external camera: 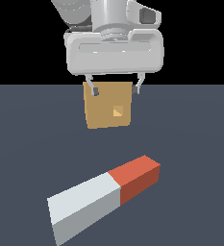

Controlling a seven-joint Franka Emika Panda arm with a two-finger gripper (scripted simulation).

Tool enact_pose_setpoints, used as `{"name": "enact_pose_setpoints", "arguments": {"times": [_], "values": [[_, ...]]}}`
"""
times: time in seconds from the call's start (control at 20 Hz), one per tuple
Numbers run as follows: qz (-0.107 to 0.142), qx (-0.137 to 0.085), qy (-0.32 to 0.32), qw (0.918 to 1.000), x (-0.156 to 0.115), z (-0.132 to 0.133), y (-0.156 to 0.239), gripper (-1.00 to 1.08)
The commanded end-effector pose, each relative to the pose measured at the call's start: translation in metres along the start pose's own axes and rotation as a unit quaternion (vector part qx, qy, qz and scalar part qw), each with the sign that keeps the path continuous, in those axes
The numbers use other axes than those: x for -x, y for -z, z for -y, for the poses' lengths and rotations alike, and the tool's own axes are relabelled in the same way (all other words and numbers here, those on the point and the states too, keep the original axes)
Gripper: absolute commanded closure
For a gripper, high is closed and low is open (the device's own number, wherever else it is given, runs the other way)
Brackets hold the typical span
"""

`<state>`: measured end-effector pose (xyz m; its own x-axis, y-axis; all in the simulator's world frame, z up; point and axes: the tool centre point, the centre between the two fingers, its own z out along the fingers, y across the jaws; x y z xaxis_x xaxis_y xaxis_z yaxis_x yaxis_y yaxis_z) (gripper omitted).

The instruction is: Insert the peg into the horizontal hole in a box.

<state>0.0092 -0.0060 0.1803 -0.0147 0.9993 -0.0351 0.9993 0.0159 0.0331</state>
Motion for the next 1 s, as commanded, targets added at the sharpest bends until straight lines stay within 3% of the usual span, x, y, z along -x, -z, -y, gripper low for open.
{"name": "enact_pose_setpoints", "arguments": {"times": [0.0,0.6,0.8,0.95], "values": [[0.000,0.000,0.000,1.0000,0.000,0.000,0.000,-0.92],[-0.001,-0.003,-0.074,0.9972,0.024,-0.003,-0.017,-0.92],[-0.001,-0.006,-0.134,0.9910,0.044,-0.002,-0.030,-0.92],[-0.002,-0.009,-0.190,0.9817,0.062,0.000,-0.043,-0.92]]}}
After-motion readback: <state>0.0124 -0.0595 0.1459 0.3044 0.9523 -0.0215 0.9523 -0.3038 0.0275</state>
